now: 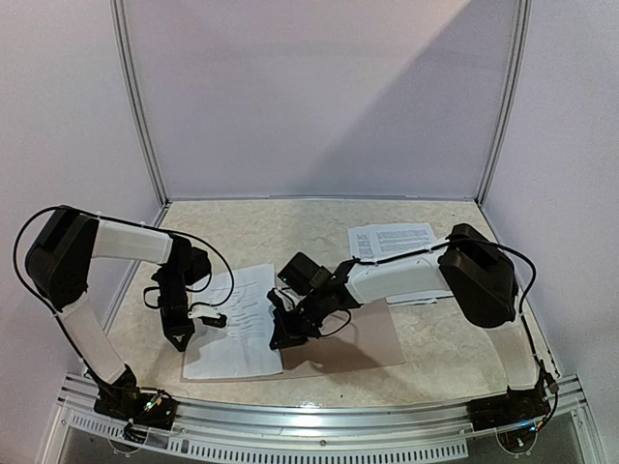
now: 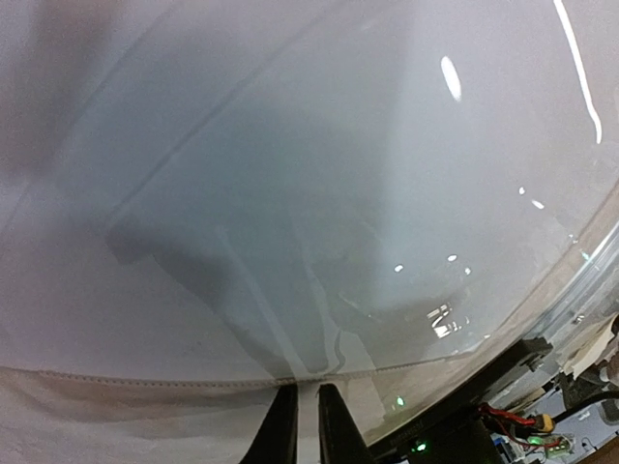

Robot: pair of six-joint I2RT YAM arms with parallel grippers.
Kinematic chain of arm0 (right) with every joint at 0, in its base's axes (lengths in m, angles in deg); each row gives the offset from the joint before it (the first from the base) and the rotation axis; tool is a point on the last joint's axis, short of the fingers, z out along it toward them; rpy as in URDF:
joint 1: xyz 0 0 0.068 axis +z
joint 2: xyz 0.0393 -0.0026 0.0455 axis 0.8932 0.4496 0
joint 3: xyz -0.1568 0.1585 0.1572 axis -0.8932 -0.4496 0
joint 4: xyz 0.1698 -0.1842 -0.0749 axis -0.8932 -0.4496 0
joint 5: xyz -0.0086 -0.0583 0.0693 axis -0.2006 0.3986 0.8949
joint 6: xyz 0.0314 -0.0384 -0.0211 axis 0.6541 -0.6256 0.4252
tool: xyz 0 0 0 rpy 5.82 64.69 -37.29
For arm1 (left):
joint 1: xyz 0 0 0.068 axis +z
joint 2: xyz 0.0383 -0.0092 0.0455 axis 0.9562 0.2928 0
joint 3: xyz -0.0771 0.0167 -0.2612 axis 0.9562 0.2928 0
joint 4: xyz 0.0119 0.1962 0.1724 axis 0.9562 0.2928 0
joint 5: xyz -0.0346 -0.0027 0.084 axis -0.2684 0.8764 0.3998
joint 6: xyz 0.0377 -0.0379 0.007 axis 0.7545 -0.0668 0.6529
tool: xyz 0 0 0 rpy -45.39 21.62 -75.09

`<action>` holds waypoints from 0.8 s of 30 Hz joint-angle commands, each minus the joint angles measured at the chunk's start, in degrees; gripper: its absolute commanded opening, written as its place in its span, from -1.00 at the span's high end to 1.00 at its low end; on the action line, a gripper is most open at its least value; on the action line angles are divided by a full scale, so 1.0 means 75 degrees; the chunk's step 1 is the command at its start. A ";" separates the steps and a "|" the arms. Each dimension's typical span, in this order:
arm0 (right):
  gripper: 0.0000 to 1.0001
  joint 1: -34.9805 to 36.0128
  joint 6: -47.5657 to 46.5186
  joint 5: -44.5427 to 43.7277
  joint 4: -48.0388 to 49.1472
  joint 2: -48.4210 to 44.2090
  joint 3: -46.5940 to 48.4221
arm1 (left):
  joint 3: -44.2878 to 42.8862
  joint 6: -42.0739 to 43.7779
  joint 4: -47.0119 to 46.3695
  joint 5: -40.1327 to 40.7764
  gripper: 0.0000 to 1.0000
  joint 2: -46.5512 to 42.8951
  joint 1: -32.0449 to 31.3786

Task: Put the files into the folder
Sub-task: Insert the folder to form pockets on the folder.

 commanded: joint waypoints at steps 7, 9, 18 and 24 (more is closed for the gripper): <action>0.89 0.0206 0.0238 0.0064 0.0050 0.0536 0.0222 | 0.0029 0.0133 -0.0911 -0.0459 0.78 0.0274 0.0110; 0.80 0.0206 0.0070 -0.0140 -0.0242 0.0314 0.0116 | 0.0029 0.0152 -0.0911 -0.0478 0.79 0.0281 0.0120; 0.31 -0.0190 -0.0651 -0.0937 -0.1442 -0.0876 0.0293 | 0.0017 0.0177 -0.0890 -0.0504 0.79 0.0297 0.0141; 0.25 -0.0466 -0.0425 -0.1120 -0.1045 -0.0553 0.0558 | 0.0015 0.0154 -0.0889 -0.0505 0.79 0.0295 0.0143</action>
